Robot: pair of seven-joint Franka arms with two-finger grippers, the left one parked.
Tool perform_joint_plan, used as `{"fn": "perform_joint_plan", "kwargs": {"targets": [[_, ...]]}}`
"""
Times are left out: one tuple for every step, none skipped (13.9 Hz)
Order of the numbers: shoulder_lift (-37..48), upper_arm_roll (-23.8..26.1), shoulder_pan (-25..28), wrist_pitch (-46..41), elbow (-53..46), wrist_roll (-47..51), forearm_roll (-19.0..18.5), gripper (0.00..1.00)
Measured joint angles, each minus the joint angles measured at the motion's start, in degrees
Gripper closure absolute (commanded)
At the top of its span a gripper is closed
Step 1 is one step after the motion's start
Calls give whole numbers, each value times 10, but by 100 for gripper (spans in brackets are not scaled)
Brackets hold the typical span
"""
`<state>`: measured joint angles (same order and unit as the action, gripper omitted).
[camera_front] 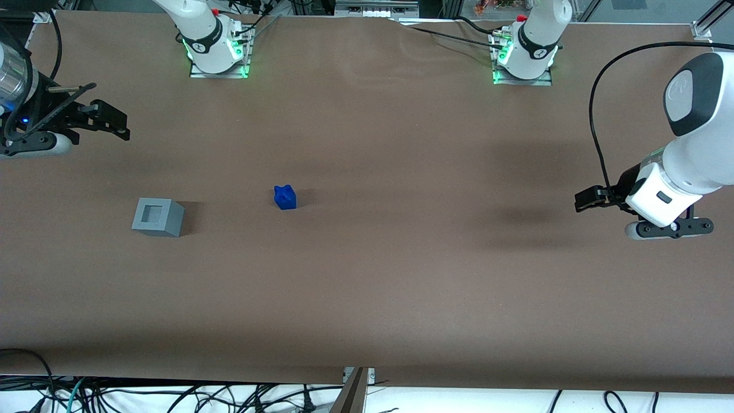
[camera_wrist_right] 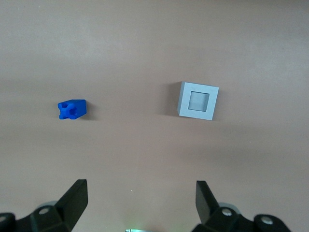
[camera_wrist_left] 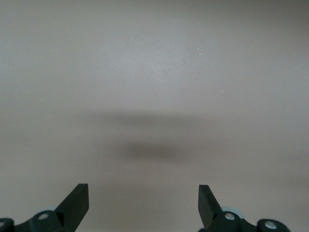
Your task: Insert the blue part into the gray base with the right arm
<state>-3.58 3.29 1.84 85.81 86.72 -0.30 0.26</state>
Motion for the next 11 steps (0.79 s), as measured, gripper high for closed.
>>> {"fn": "perform_joint_plan", "kwargs": {"targets": [[0,0,0,0,0,0,0,1],[0,0,0,0,0,0,0,1],[0,0,0,0,0,0,0,1],[0,0,0,0,0,0,0,1],[0,0,0,0,0,-1,0,1],[0,0,0,0,0,-2,0,1],[0,0,0,0,0,-5,0,1],[0,0,0,0,0,-7,0,1],[0,0,0,0,0,-8,0,1],[0,0,0,0,0,-8,0,1],[-1,0,0,0,0,-8,0,1]]}}
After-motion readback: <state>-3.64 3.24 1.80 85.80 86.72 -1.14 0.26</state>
